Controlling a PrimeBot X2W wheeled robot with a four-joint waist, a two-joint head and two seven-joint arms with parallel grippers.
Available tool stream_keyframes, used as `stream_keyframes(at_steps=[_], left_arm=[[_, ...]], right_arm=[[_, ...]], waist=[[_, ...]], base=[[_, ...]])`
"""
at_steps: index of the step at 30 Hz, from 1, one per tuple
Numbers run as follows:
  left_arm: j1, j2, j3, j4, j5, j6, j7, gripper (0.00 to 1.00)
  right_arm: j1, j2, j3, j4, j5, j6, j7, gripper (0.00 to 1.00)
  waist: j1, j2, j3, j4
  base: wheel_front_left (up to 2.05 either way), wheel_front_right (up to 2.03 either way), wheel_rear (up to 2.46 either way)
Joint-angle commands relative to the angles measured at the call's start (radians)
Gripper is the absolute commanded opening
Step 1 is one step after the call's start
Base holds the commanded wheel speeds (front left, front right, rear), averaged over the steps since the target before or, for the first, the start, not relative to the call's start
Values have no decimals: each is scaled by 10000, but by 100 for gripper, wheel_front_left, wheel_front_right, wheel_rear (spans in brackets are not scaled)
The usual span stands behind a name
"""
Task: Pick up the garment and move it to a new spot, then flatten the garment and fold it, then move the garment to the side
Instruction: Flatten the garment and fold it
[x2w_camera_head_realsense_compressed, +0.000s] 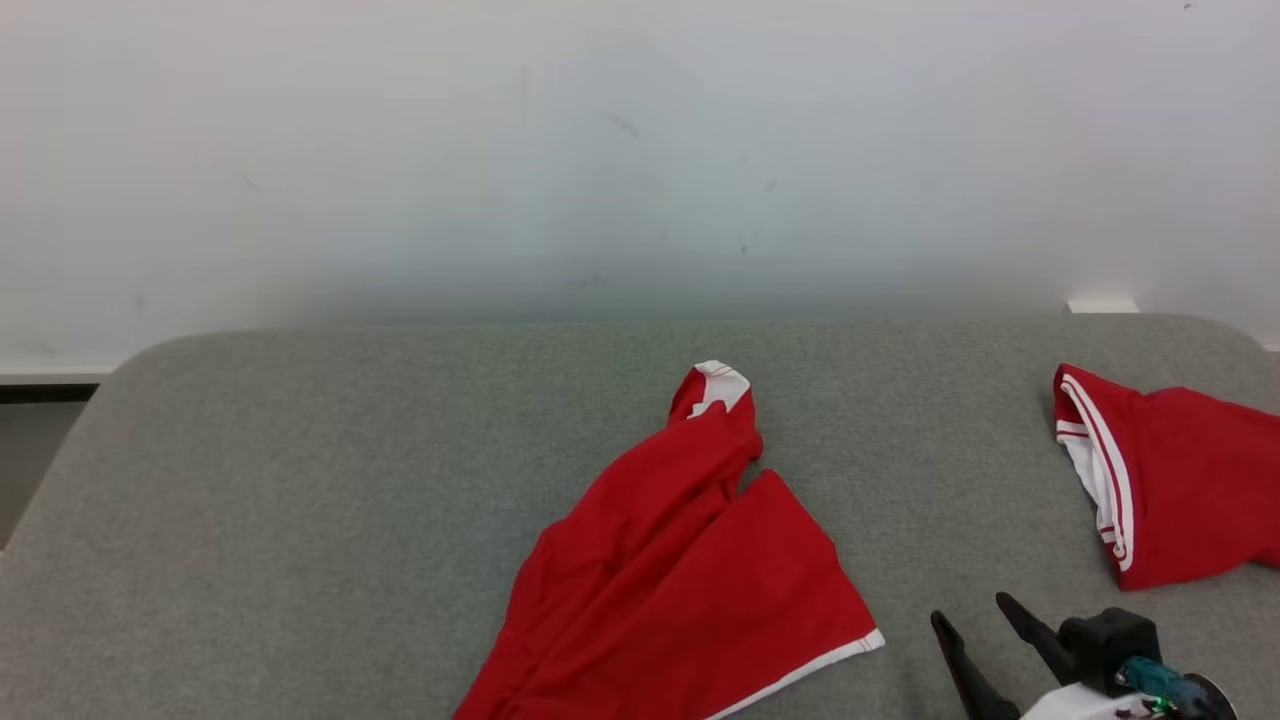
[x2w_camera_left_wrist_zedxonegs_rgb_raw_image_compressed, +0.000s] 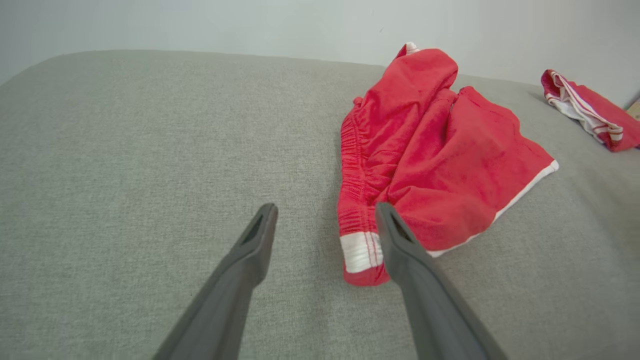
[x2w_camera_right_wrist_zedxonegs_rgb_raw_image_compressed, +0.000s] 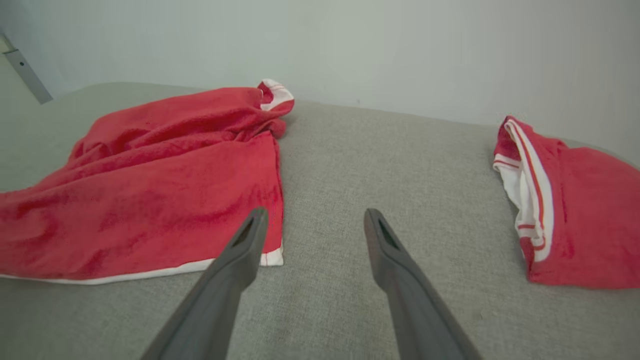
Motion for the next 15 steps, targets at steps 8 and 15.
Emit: stream_keyframes(at_steps=[8, 15], left_arm=[[-540, 1001, -1285, 95, -1392, 20, 1045, 100], [-1237, 1304, -1872, 473, -2268, 18, 976, 100]], right_arm=[[-1212, -129, 1360, 1652, 644, -30, 1896, 100], [-2158, 107, 1585, 2808, 728, -30, 1975, 100]], waist=[[0, 0, 465, 761], [0, 0, 1000, 939]], base=[[0, 0, 0], [0, 0, 0]])
